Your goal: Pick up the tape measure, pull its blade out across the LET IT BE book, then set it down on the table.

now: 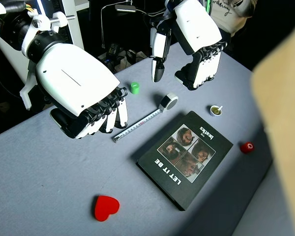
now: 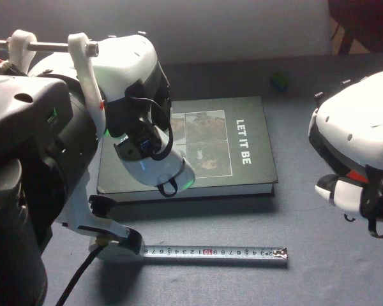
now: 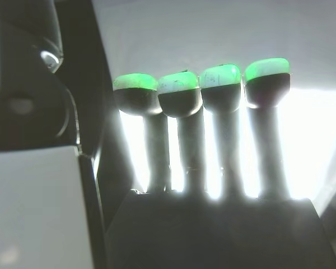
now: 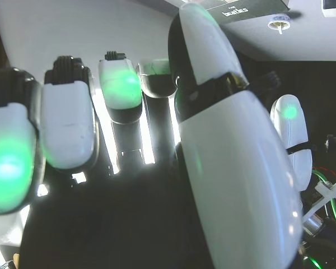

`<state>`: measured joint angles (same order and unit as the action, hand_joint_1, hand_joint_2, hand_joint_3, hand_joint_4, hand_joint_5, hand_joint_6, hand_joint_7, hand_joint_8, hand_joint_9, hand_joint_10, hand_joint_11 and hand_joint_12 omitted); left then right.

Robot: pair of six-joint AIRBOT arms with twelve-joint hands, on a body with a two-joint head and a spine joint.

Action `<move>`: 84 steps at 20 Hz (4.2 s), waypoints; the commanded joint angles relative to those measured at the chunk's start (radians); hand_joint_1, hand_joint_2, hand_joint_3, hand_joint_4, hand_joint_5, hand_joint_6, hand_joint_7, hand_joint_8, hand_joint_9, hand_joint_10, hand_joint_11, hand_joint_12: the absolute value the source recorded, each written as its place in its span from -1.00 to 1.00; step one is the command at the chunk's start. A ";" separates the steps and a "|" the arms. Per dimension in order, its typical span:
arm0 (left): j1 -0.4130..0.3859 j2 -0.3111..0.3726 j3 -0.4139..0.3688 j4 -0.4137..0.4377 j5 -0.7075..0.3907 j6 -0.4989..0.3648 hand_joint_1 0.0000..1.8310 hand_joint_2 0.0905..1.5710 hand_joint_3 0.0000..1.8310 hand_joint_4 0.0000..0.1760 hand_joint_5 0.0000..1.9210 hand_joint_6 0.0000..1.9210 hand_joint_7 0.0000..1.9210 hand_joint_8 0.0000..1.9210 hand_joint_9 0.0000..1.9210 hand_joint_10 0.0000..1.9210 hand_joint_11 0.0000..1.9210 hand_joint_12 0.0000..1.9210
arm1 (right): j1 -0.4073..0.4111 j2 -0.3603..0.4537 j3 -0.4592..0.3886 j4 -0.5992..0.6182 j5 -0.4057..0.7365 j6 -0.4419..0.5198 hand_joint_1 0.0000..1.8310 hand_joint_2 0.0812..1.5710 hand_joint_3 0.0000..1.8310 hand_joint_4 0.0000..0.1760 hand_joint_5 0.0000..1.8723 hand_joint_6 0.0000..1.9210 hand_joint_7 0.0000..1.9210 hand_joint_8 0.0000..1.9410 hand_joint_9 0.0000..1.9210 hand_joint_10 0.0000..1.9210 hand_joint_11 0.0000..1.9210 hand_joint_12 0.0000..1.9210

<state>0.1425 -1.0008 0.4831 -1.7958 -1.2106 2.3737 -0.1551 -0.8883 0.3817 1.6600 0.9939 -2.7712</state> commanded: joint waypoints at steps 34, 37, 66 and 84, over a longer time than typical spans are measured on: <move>0.138 0.094 -0.034 0.096 -0.042 -0.405 0.15 0.19 -1.00 -1.00 -0.74 -0.99 -0.73 -0.99 -0.74 -0.99 -0.97 -0.20 | 0.008 0.101 0.083 -0.133 -0.335 0.111 -1.00 0.36 -0.99 -0.63 -0.94 -0.99 -0.94 -1.00 -0.96 -1.00 -1.00 -0.50; 0.213 0.114 -0.062 0.199 -0.068 -0.502 0.22 0.25 -0.99 -1.00 -0.77 -1.00 -0.74 -1.00 -0.77 -1.00 -0.99 -0.21 | 0.014 0.095 0.083 -0.107 -0.306 0.076 -0.97 0.36 -1.00 -0.65 -0.94 -1.00 -0.91 -0.99 -0.95 -1.00 -1.00 -0.44; 0.842 0.160 0.097 1.175 0.184 -1.533 0.24 0.27 -1.00 -1.00 -0.71 -0.99 -0.70 -1.00 -0.72 -0.99 -0.95 -0.21 | -0.024 0.010 0.064 -0.233 -0.259 0.226 -0.95 0.36 -1.00 -0.73 -0.93 -1.00 -0.92 -1.00 -0.95 -1.00 -1.00 -0.48; 1.025 0.134 0.196 1.254 0.093 -1.610 0.25 0.32 -0.99 -1.00 -0.71 -1.00 -0.69 -1.00 -0.71 -1.00 -0.94 -0.23 | -0.127 0.027 0.053 -0.498 -0.152 0.693 -0.92 0.36 -1.00 -0.76 -0.91 -1.00 -0.89 -1.00 -0.92 -1.00 -1.00 -0.48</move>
<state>1.1774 -0.8658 0.6758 -0.5781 -1.0069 0.7746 -0.2913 -0.8665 0.4381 1.2377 0.7998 -2.0869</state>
